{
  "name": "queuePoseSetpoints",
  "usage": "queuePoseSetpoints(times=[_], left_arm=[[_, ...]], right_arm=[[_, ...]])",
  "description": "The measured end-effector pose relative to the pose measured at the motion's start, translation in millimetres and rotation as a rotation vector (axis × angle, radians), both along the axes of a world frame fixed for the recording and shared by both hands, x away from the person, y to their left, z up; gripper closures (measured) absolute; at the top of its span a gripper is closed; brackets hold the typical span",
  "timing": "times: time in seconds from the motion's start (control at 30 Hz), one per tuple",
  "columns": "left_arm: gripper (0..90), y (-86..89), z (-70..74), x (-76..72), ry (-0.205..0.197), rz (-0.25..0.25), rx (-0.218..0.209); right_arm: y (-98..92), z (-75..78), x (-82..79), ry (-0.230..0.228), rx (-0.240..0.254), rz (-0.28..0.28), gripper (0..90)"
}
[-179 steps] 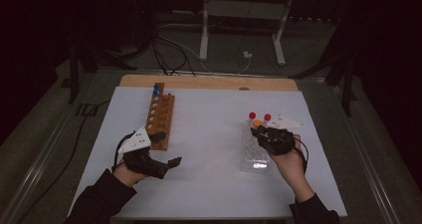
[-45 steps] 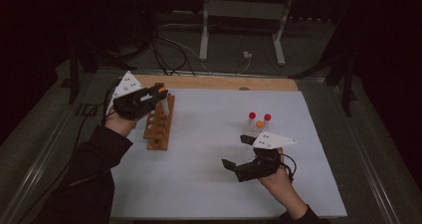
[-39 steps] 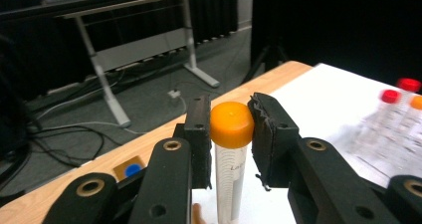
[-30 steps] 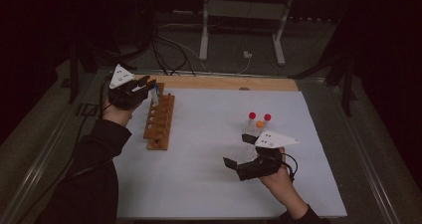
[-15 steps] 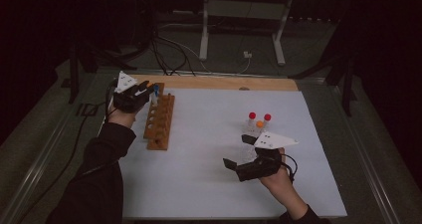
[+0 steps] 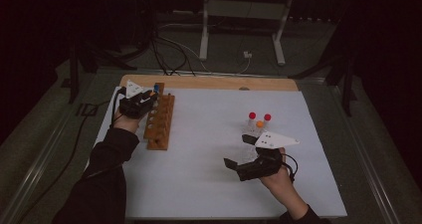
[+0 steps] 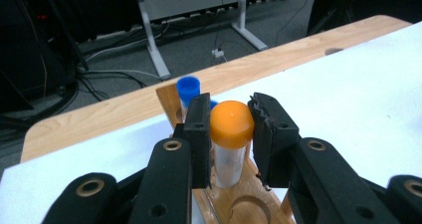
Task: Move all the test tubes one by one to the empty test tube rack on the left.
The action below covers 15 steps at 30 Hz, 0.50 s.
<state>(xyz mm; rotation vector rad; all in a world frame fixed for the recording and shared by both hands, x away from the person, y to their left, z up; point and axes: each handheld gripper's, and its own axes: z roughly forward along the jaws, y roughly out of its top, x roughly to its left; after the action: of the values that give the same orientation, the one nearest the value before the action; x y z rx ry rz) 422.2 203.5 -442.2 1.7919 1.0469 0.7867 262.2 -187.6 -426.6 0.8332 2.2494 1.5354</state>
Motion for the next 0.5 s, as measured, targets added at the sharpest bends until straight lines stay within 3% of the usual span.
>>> queuePoseSetpoints(times=[0.2,0.5], left_arm=[[72.0,-2.6,-8.7,2.4,0.025,0.005,0.033],[71.6,-3.7,-8.3,2.2,0.033,0.011,0.041]], right_arm=[[-0.1,-0.2,0.4,0.003,-0.001,-0.001,1.4],[-0.3,0.1,0.4,0.005,0.002,0.000,1.4]])
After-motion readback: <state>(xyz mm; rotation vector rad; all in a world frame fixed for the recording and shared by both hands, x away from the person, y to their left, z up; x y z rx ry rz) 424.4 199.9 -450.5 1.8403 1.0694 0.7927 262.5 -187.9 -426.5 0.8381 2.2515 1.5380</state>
